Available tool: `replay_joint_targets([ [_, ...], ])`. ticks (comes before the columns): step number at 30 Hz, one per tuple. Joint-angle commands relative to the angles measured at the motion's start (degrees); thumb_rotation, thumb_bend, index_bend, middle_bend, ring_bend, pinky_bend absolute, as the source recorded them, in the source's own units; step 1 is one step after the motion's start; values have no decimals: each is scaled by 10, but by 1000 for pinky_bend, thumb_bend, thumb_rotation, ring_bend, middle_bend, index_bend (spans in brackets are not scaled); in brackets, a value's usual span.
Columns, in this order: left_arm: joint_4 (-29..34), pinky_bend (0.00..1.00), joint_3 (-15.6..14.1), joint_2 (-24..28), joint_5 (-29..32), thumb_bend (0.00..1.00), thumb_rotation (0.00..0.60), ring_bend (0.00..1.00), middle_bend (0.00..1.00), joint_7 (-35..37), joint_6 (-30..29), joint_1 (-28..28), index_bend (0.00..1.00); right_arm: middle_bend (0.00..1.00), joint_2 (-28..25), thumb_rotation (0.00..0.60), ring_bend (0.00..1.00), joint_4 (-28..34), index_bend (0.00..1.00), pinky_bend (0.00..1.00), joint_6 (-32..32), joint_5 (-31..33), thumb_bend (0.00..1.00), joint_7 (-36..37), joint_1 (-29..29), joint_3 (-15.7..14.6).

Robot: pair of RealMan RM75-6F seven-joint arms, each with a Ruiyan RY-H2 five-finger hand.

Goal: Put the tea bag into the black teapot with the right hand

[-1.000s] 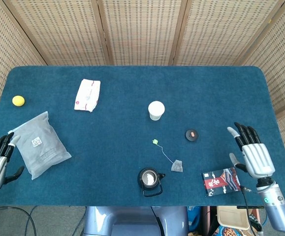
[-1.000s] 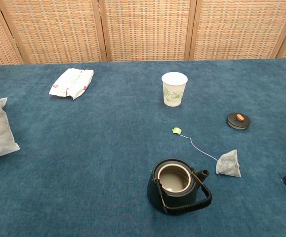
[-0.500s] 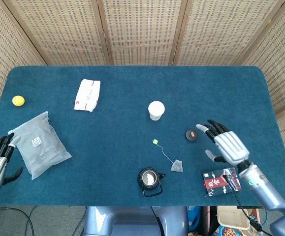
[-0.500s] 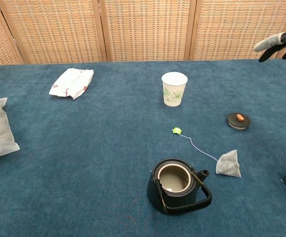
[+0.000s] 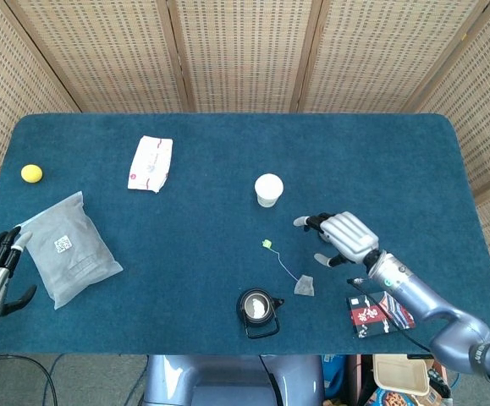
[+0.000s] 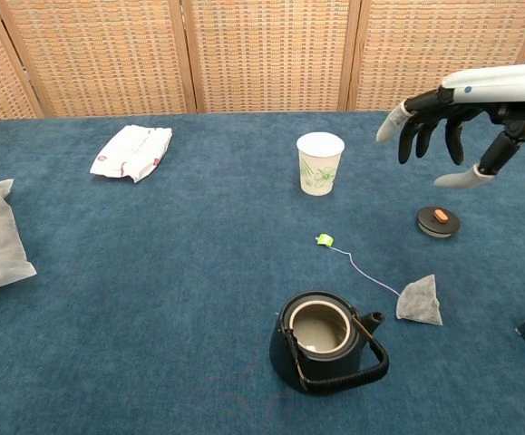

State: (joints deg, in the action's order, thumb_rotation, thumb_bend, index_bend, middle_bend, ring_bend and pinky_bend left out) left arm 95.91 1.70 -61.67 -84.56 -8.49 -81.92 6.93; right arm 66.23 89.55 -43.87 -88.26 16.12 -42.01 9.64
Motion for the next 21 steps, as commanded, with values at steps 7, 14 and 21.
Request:
replay_joint_targets([
  [7, 4, 0, 5, 8, 4, 322, 600, 0, 0, 2, 7, 7, 0, 576, 45, 600, 554, -43, 326, 773, 46, 2, 466, 32, -52, -5],
  [14, 9, 0, 7, 11, 3, 322, 600, 0, 0, -1, 8, 11, 0, 715, 79, 600, 728, -75, 393, 895, 68, -3, 466, 33, -81, -19],
  [21, 11, 0, 7, 9, 2, 322, 600, 0, 0, -3, 9, 12, 0, 823, 103, 600, 862, -99, 434, 956, 84, 0, 466, 20, -101, -26],
])
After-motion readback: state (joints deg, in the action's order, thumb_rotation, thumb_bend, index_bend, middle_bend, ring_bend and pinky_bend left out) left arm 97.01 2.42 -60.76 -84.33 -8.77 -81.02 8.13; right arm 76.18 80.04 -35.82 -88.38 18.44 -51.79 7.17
